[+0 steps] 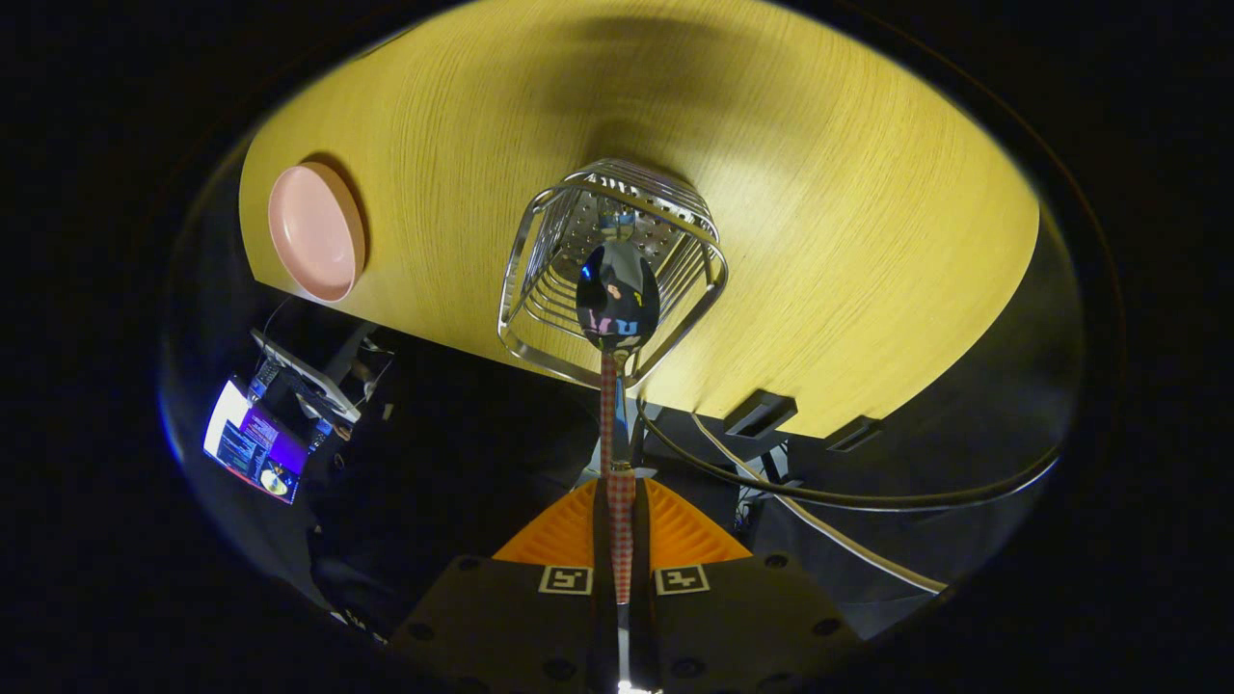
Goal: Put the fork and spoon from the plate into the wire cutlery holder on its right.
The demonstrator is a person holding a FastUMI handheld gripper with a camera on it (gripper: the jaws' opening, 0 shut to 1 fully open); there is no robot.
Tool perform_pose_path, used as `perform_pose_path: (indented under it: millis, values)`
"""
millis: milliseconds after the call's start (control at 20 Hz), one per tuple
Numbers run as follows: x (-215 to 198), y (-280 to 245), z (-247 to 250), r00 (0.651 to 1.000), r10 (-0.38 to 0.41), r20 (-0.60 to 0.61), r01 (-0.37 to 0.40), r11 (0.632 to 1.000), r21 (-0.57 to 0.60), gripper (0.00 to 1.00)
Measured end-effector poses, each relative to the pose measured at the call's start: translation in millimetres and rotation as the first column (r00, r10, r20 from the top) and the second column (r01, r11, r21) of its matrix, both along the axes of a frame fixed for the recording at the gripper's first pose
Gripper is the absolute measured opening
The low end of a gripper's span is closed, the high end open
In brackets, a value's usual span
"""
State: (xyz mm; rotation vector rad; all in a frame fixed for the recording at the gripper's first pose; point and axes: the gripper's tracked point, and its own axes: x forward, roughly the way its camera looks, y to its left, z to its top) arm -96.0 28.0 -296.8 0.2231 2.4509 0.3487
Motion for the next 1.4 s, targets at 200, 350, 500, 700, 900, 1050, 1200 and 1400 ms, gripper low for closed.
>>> perform_pose_path:
  millis: [200,350,500,700,900,1050,1200,1400]
  values:
    - [10,5,-11,0.999,-0.025,0.023,0.025,1.0,0.0,0.12]
    - [13,7,-14,0.999,-0.033,0.034,0.033,0.999,0.002,0.12]
    - [18,10,-19,0.996,-0.059,0.06,0.059,0.998,-0.003,0.14]
    - [21,9,-20,0.991,-0.087,0.098,0.088,0.996,-0.011,0.17]
    - [30,12,-21,0.969,-0.148,0.195,0.152,0.988,-0.002,0.32]
    - [51,16,-10,0.92,-0.225,0.322,0.228,0.973,0.029,0.45]
    - [53,24,1,0.825,-0.291,0.484,0.292,0.953,0.075,0.8]
    - [63,29,29,0.635,-0.351,0.688,0.376,0.919,0.121,0.99]
